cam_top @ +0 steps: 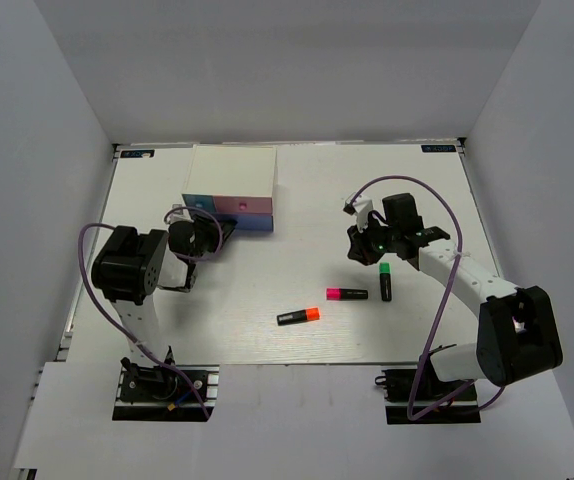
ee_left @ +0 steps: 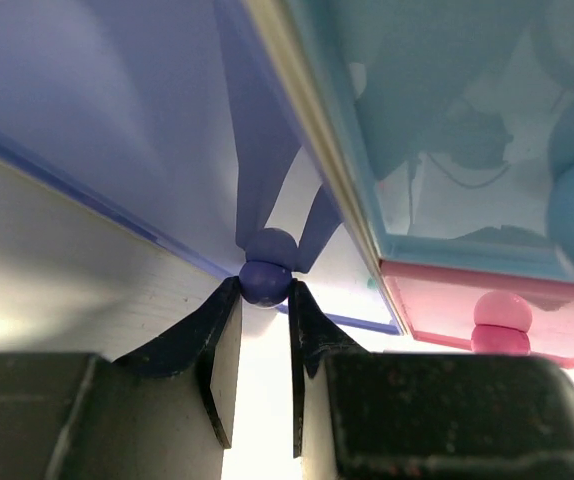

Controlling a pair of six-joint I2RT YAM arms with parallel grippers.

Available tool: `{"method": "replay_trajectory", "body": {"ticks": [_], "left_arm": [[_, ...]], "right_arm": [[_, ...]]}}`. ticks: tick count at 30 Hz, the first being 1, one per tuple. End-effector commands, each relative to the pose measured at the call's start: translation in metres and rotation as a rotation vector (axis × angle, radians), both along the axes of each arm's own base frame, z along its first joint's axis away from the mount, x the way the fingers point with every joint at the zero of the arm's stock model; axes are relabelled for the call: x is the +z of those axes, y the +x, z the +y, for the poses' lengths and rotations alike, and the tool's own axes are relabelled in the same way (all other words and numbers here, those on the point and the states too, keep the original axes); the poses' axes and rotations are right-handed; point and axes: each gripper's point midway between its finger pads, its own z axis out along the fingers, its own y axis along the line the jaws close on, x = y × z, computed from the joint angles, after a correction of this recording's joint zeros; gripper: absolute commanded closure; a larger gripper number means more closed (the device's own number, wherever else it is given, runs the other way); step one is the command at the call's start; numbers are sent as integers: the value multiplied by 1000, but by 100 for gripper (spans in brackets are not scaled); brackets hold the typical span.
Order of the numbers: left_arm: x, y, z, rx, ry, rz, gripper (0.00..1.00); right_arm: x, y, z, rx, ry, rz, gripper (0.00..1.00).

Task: Sort the stationery into containers
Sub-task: Open the drawer in the storage box, then pick up the pen from the center of the board.

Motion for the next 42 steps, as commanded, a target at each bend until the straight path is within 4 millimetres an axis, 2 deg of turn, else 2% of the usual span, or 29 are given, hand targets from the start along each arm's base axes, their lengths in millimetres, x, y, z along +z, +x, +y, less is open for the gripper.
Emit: {"method": "replay_trajectory", "body": {"ticks": [1,3,9,10,12,16,20,22,23,26,28,29,31,36,38,40,41,42], "left_arm": [[-3,-17,2,3,12,14,91],[0,-25,2,-6,9,9,91],[-10,-59,1,-24,11,41,91],[-5,-58,1,-24,9,27,91],[-11,-64,1,-33,9,53,92],[-6,-67,-4,-62,-1,52,93],[-15,-82,-1,-78,48,98,92],[-18,-88,-1,-94,64,111,86],[-18,-88,-1,-94,64,111,70],[-20,-88,-1,-94,66,132,46],[-20,-88,-2,-106,72,141,31],[-12,-84,-2,-110,80,118,29],[-12,-88,-2,-116,93,129,23],[-1,-103,2,-152,173,134,20],[8,-112,5,-170,212,126,19],[0,-130,10,-176,243,177,19],[15,-130,13,-168,261,132,19],[14,-137,14,-173,269,142,19]], "right_arm": [[13,6,5,16,22,-27,71],[13,6,5,16,24,-26,69],[12,5,8,30,35,-17,64],[10,4,9,32,35,-11,62],[12,3,9,37,40,-11,61],[10,-1,11,48,46,7,56],[8,-8,14,88,50,22,48],[3,-15,14,129,50,38,43],[1,-19,15,152,47,47,40],[-3,-28,19,217,56,66,31],[-7,-35,20,243,55,91,30],[-9,-36,19,269,45,73,30],[-14,-41,17,296,35,83,30],[-32,-50,9,385,-31,45,30],[-38,-55,6,416,-51,36,30],[-47,-61,4,431,-70,42,30],[-51,-62,4,452,-83,35,30],[-57,-65,1,456,-101,37,30]]}}
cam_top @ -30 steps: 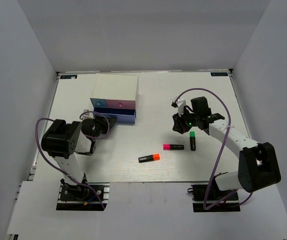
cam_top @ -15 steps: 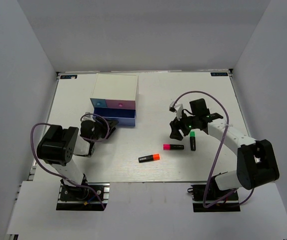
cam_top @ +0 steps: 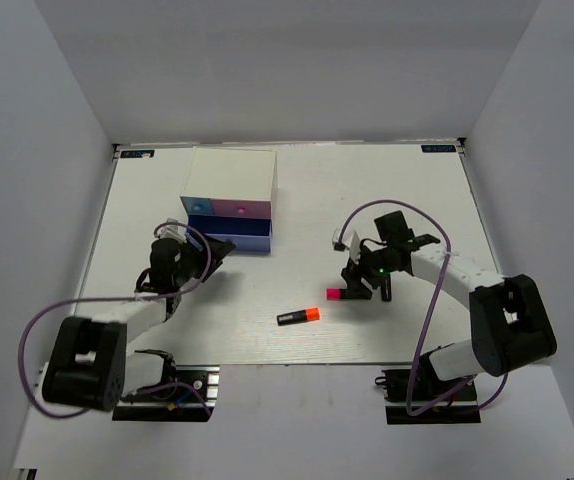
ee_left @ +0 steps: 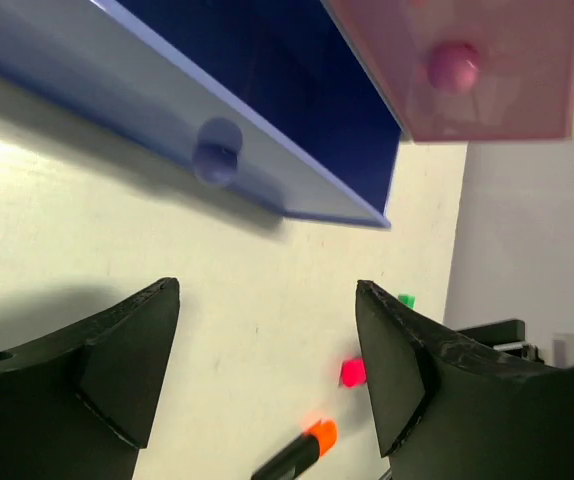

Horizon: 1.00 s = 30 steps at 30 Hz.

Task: Sort the stationery into containers
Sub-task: Pick up the pen from the center of the board.

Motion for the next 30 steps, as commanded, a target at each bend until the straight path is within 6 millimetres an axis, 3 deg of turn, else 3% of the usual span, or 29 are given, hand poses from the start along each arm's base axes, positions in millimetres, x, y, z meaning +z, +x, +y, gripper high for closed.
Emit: {"method": "replay_trajectory", "body": {"ticks": [1,10,18,20,21,25,28,29,30], "left_arm": [[-21,-37,11,-24,107,110,19],[-24,-81,25,-2,157,217,18],[-3,-90,31,-10,202,190,16],[0,-91,34,-17,231,175,15],[6,-91,35,-25,242,157,15],[19,-90,35,-61,279,100,15],[27,-92,32,-82,274,71,15],[29,-92,32,-80,273,62,15],[25,-94,32,-81,273,65,15]], "right_arm": [[-14,-8,-2,90,-38,-30,30],[-39,-11,-5,141,-129,-73,30],[-52,-20,-1,216,-168,-75,56],[-50,-22,0,239,-172,-78,66],[-48,-25,1,257,-165,-74,76],[-18,-29,14,308,-97,-83,97],[22,-17,38,329,-14,-134,100],[53,1,56,327,31,-201,100],[60,0,65,342,58,-191,100]]}}
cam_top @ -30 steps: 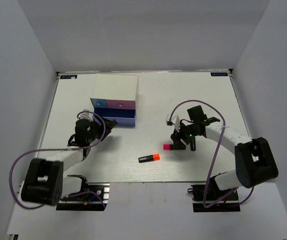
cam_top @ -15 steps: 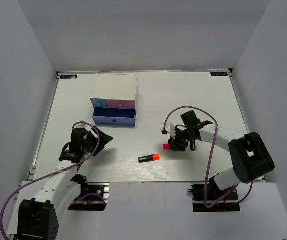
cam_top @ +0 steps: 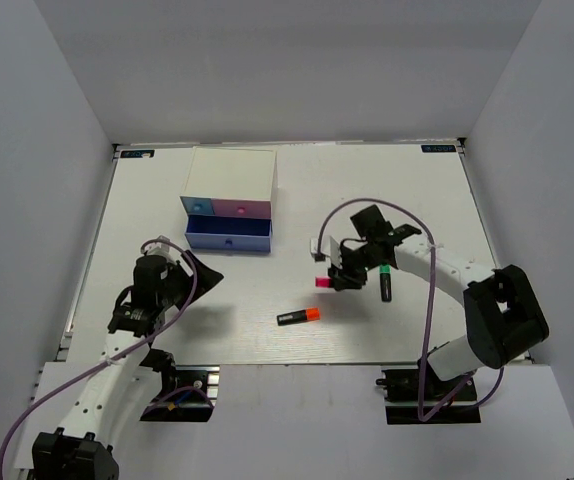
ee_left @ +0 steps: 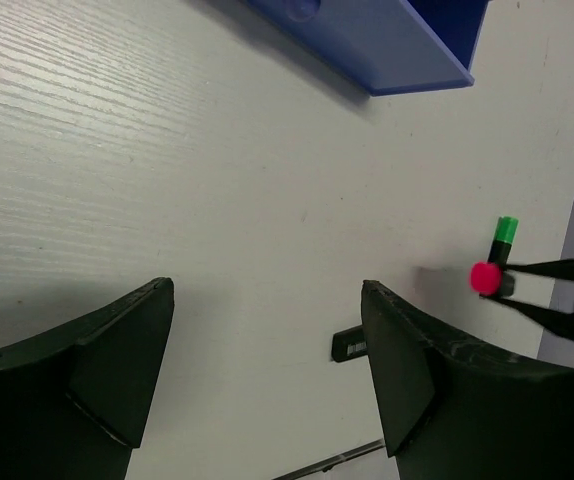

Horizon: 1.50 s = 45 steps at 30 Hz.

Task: Sort the stationery into containers
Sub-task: Pick up the pen from the center of the board, then place the pen in the drawer.

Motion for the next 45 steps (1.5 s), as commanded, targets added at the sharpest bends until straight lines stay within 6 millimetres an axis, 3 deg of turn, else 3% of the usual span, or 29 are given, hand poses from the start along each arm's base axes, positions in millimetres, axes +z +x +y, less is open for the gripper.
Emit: {"method": "replay_trajectory", "body": {"ticks": [1,3,5,6,7,8,9,10,11,17,22,33,39,43,45], "left_arm": [[9,-2,-2,-37,11,-33,15],[8,-3,-2,-31,4,-32,15],[10,-3,-2,-31,3,-42,15],[10,-3,-2,-31,3,-42,15],[12,-3,-2,-31,1,-51,15],[12,-3,-2,-31,1,-51,15],[13,-5,-2,-31,1,-53,15],[13,-5,-2,-31,1,-53,15],[15,-5,-2,-31,0,-65,15],[20,-6,-2,-31,-2,-77,15],[24,-5,-2,-31,-3,-86,15],[25,-6,-6,-59,-12,-88,15],[25,-7,-8,-68,-18,-87,15],[30,-7,-8,-68,-19,-96,15],[34,-7,-10,-78,-27,-104,15]], "right_arm": [[84,30,51,66,192,-118,100],[115,42,81,90,260,-150,100],[123,48,102,87,295,-139,100],[142,56,119,102,330,-171,100],[137,55,129,78,330,-128,100],[145,64,141,74,363,-165,100],[163,69,157,69,383,-204,100],[149,73,166,31,366,-147,100],[163,80,178,32,398,-177,100],[154,99,231,-12,413,-231,100],[148,114,251,-65,407,-291,100],[121,140,254,-82,346,-410,99],[102,149,256,-63,321,-441,93],[97,156,257,-74,313,-457,78],[97,156,256,-76,305,-460,60]]}}
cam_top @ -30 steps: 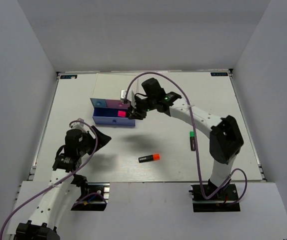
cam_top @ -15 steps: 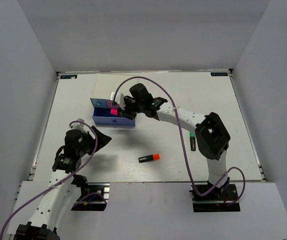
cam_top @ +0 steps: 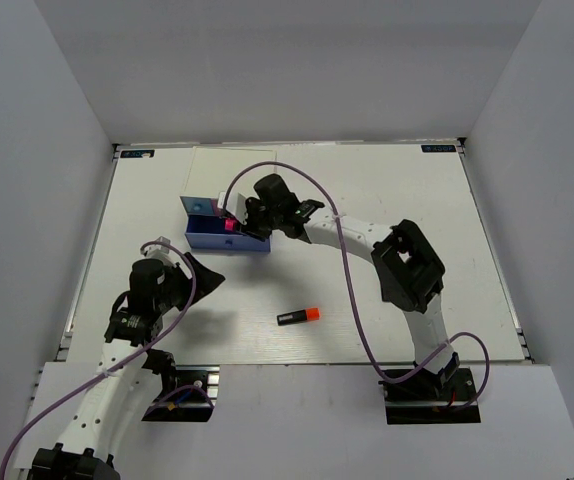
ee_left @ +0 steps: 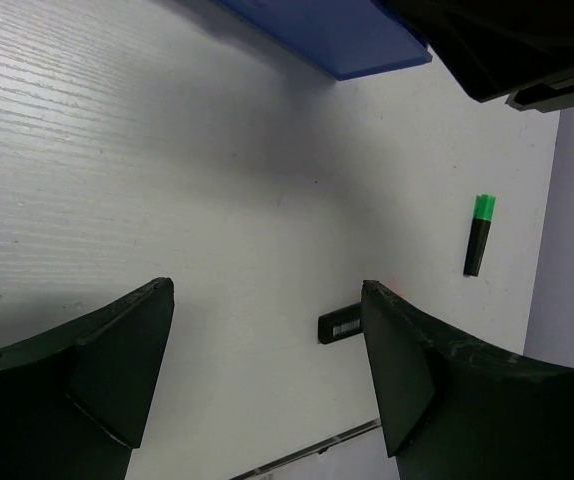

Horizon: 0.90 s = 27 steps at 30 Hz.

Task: Sort the stationery into containers
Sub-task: Place the pen in the drawer, then move the pen to the center of the board.

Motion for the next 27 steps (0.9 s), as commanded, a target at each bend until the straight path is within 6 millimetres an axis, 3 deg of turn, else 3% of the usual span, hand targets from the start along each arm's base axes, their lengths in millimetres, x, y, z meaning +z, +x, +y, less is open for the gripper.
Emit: {"method": "replay_trajectory", "body": {"ticks": [1,4,6,7,8,11,14,15,17,18,19,20,21,22,23,24,25,26,27], "left_arm": [[20,2,-4,-34,-3,-52,15],[23,2,-9,-74,-9,-58,13],[29,6,-11,-105,8,-81,13],[27,5,-13,-123,11,-75,13],[39,8,-16,-143,9,-108,13],[49,14,-22,-208,24,-130,13],[63,23,-33,-289,22,-174,13],[68,28,-36,-307,22,-195,13],[75,29,-49,-387,15,-219,13],[68,35,-52,-405,13,-191,13],[74,38,-59,-445,19,-212,13],[72,36,-68,-489,18,-204,13],[70,37,-73,-512,24,-198,15],[69,40,-79,-537,30,-184,15],[68,37,-90,-589,43,-193,15],[73,39,-96,-608,53,-200,15],[65,41,-102,-625,69,-177,15],[62,34,-115,-678,87,-172,15],[68,36,-124,-697,92,-183,15]], "right_arm": [[35,15,9,-11,63,-90,55],[42,7,5,4,69,-76,49],[58,0,2,22,94,-70,49],[54,-5,-2,25,87,-52,49],[72,-9,-5,28,114,-65,49],[80,-22,-9,44,133,-37,49],[101,-26,-16,15,169,-6,58],[111,-26,-21,4,184,-11,68],[116,-23,-36,-58,202,28,81],[132,-20,-47,-100,225,11,96],[130,-18,-54,-153,237,52,100],[131,-12,-63,-204,236,48,100],[117,-1,-82,-272,216,69,100],[128,2,-95,-343,244,73,100],[119,2,-105,-369,231,91,100],[117,14,-132,-446,236,101,100],[103,12,-145,-477,208,131,100],[102,18,-162,-516,210,140,99],[92,23,-181,-573,203,173,94]]}}
